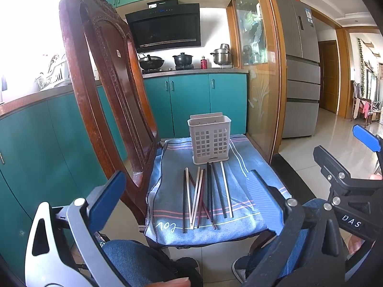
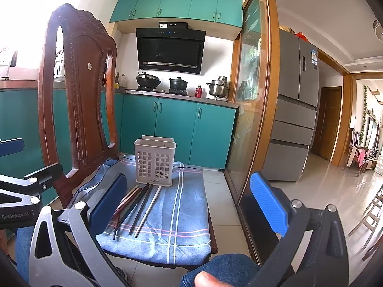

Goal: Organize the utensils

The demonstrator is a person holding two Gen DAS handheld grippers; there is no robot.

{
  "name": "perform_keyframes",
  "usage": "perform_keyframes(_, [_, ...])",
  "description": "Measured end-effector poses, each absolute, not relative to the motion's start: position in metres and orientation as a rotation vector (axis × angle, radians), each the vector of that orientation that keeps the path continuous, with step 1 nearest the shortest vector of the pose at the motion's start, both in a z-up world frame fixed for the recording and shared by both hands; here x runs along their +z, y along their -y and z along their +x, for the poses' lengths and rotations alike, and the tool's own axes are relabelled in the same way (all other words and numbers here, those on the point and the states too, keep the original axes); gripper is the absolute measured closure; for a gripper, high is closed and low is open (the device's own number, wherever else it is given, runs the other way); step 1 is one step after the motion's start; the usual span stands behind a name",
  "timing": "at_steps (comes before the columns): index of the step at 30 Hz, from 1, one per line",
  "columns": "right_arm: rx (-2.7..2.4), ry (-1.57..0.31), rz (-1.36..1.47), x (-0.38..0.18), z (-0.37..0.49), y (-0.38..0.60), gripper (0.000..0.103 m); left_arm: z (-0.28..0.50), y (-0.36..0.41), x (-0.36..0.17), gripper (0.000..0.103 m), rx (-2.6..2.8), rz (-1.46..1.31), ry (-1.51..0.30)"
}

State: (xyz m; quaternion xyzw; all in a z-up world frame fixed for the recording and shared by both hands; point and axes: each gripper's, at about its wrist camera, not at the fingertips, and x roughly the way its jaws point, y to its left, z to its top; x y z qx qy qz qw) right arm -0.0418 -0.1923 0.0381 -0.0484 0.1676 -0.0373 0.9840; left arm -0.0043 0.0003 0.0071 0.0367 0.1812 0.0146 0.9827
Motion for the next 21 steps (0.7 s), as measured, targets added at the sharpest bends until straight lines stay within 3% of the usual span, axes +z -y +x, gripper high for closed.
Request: perform_keyframes(21, [-0.079,-0.340,-0.089,0.0358,-0.0419,0.1924,0.003,-0.0044,0.0045,0.0047,0.003,0.034,0.082,-0.370])
